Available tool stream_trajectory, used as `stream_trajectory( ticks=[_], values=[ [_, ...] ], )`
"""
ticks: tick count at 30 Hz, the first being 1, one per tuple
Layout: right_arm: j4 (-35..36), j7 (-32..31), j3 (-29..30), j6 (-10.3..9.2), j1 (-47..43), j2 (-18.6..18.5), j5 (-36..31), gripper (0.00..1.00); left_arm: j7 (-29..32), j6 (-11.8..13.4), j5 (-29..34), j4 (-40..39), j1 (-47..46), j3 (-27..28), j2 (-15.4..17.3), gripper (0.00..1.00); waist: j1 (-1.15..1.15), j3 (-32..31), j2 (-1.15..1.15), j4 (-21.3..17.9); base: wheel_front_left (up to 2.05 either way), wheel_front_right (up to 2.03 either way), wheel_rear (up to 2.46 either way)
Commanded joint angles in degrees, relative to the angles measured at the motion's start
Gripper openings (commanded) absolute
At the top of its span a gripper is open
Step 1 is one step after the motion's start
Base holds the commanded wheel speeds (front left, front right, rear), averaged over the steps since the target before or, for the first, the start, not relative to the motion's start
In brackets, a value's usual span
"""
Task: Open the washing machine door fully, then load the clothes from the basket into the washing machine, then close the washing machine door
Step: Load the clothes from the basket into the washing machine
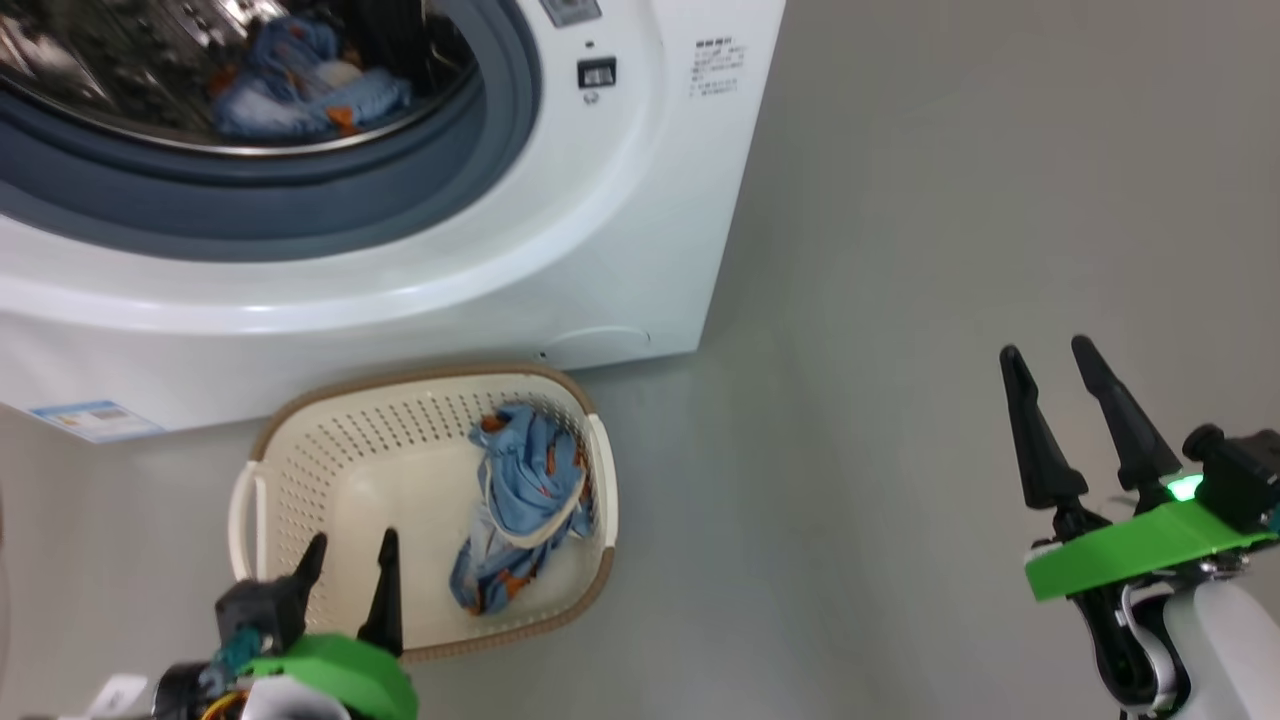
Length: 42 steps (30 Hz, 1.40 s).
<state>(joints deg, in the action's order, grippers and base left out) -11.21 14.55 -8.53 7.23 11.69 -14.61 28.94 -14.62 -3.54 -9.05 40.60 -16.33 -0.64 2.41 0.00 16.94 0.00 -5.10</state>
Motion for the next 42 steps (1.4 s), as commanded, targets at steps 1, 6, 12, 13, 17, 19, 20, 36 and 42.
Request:
stream_trajectory(
  ticks=[1, 6, 12, 13, 17, 19, 20, 36, 42],
  values=[
    [1.5, 0.4, -1.0, 0.25, 1.3, -0.6, 0.1, 1.0, -0.4, -0.2, -1.0, 0.2, -1.9, 1.3, 0.6, 1.0, 0.0, 2.6, 0.0, -1.0, 0.0, 0.0, 0.0],
    [2.0, 0.4, -1.3, 0.25, 4.1, 0.0, 0.3, 1.0, -0.4, -1.7, -2.6, 8.6, -9.3, 0.0, 0.5, 1.0, 0.0, 7.2, 0.0, -2.5, 0.0, 0.0, 0.0],
    [2.4, 0.4, -1.4, 0.25, 7.5, 0.6, 0.6, 1.0, -0.4, -2.8, -2.9, 17.9, -18.3, -1.9, 0.5, 1.0, 0.0, 13.1, 0.0, -4.3, 0.0, 0.0, 0.0],
    [2.5, 0.4, -1.5, 0.25, 8.0, 0.8, 0.6, 1.0, -0.4, -2.9, -2.8, 19.3, -19.6, -2.3, 0.5, 1.0, 0.0, 13.9, 0.0, -4.6, 0.0, 0.0, 0.0],
    [2.7, 0.4, -1.7, 0.25, 9.8, 1.5, 0.7, 1.0, -0.4, -3.5, -3.0, 24.5, -23.9, -3.5, 1.1, 1.0, 0.0, 16.8, 0.0, -6.1, 0.0, 0.0, 0.0],
    [2.8, 0.4, -1.7, 0.25, 10.5, 2.0, 0.8, 1.0, -0.3, -3.7, -3.1, 26.9, -25.6, -4.2, 1.7, 1.0, 0.0, 17.9, 0.0, -6.8, 0.0, 0.0, 0.0],
    [3.1, 0.4, -1.9, 0.25, 11.2, 2.5, 0.9, 1.0, 0.2, -3.8, -3.1, 28.8, -27.3, -4.9, 2.2, 1.0, 0.0, 19.1, 0.0, -7.5, 0.0, 0.0, 0.0],
    [4.1, 0.4, -4.8, 0.25, 16.2, 4.7, 1.4, 1.0, 8.2, -3.9, -3.6, 32.9, -37.4, -7.8, 8.2, 1.0, 0.0, 28.5, 0.0, -12.7, 0.0, 0.0, 0.0],
    [4.0, 0.4, -5.0, 0.25, 16.7, 5.3, 1.6, 1.0, 10.1, -3.9, -4.2, 33.1, -39.0, -8.0, 9.2, 1.0, 0.0, 29.9, 0.0, -13.7, 0.0, 0.0, 0.0]
  ],
)
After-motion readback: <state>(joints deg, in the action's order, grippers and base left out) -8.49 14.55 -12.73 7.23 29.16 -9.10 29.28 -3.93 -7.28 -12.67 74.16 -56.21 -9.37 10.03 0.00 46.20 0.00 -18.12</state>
